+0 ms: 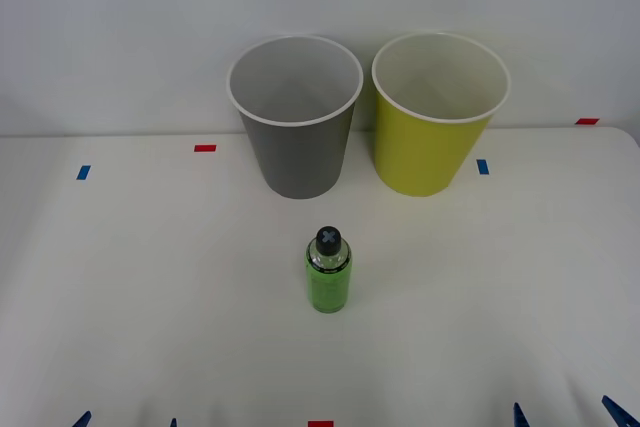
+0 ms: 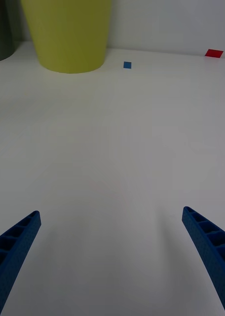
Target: Put cans in the gray bin and PET bottles in the light green bin.
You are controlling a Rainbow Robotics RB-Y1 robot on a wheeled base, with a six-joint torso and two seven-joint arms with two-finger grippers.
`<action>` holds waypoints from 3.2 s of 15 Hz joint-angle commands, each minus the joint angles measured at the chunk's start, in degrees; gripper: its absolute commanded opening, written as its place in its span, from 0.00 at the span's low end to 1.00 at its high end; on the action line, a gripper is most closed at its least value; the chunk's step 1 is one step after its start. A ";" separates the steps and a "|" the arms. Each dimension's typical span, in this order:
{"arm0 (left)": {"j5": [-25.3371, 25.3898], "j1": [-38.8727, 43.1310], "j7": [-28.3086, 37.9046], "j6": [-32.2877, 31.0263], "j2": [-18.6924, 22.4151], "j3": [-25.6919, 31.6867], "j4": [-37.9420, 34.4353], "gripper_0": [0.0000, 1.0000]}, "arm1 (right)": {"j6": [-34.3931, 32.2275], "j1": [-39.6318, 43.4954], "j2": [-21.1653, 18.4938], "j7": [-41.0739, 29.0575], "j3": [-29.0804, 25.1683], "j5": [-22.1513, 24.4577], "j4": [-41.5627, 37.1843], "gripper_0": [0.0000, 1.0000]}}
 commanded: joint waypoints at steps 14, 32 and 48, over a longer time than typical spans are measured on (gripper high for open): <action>3.87 -10.37 -0.26 -6.94 16.70 -8.97 0.44 1.00 | 0.00 0.00 0.00 0.00 0.00 0.00 0.00 1.00; 11.51 -30.32 -1.32 -4.57 24.61 -22.59 4.22 1.00 | 0.00 0.00 0.00 0.00 0.00 0.00 0.00 1.00; 15.03 -44.47 -1.41 5.98 20.83 -28.56 4.31 1.00 | 0.00 0.00 0.00 0.00 0.00 0.00 0.00 1.00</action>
